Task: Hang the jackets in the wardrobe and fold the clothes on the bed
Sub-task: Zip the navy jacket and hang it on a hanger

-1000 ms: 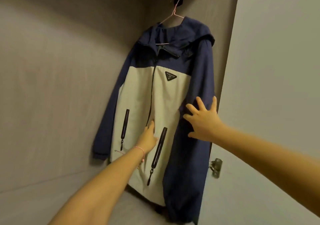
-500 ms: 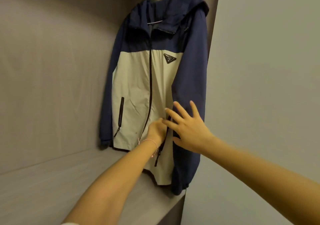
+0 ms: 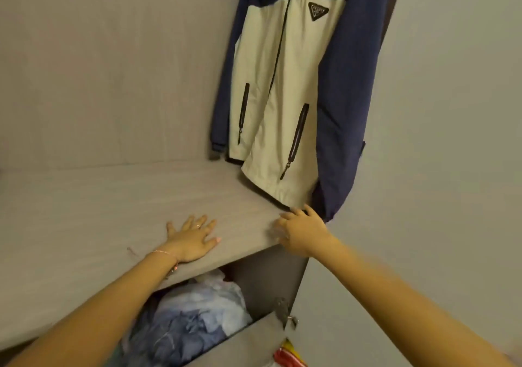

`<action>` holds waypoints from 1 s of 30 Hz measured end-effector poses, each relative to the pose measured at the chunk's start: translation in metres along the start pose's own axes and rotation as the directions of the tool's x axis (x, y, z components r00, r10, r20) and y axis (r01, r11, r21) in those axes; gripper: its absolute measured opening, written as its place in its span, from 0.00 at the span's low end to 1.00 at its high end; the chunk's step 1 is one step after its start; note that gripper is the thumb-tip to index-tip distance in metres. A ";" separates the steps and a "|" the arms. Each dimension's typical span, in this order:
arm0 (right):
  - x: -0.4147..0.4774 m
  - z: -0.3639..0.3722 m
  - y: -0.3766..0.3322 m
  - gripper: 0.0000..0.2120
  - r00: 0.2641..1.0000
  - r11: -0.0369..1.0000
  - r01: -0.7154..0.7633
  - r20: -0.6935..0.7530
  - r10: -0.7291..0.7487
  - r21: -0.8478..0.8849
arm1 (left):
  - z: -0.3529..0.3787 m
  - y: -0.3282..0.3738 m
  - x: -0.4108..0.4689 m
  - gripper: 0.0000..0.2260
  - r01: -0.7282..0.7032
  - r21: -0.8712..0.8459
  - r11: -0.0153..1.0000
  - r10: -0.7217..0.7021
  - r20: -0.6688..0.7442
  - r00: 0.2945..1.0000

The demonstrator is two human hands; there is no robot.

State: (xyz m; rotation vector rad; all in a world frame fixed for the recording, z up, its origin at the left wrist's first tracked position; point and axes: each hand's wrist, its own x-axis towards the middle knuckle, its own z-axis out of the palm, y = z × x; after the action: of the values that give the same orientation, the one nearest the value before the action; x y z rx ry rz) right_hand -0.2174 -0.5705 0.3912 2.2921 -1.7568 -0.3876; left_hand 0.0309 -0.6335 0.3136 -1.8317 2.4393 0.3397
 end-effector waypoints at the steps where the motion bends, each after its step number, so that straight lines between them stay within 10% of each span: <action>1: 0.001 0.011 -0.020 0.24 0.998 0.993 0.069 -0.012 -0.068 0.094 | 0.008 0.000 -0.019 0.27 0.009 0.002 1.000 -0.009 -0.046 0.999; 9: 0.011 0.064 -0.105 0.22 0.952 0.849 0.220 -0.295 -0.081 0.480 | 0.055 -0.024 -0.110 0.24 0.134 0.181 0.974 -0.080 -0.275 0.958; 20: -0.005 0.066 -0.109 0.36 0.988 0.891 0.144 -0.015 -0.152 0.430 | 0.056 -0.023 -0.116 0.22 0.158 0.162 0.974 -0.095 -0.344 0.934; 27: -0.131 0.100 -0.130 0.29 0.996 0.868 0.047 -0.087 -0.004 0.495 | 0.074 0.026 -0.140 0.19 0.167 -0.429 0.888 -0.401 -0.541 0.739; 30: -0.207 0.138 -0.147 0.27 0.990 0.775 -0.080 -0.037 0.133 0.627 | 0.112 0.080 -0.178 0.18 -0.056 -0.465 0.884 -0.264 -0.595 0.759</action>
State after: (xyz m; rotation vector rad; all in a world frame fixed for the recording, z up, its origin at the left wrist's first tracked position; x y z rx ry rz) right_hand -0.1826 -0.3350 0.2267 2.5370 -2.2053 0.3790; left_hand -0.0031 -0.4202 0.2487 -2.6652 2.8342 0.3375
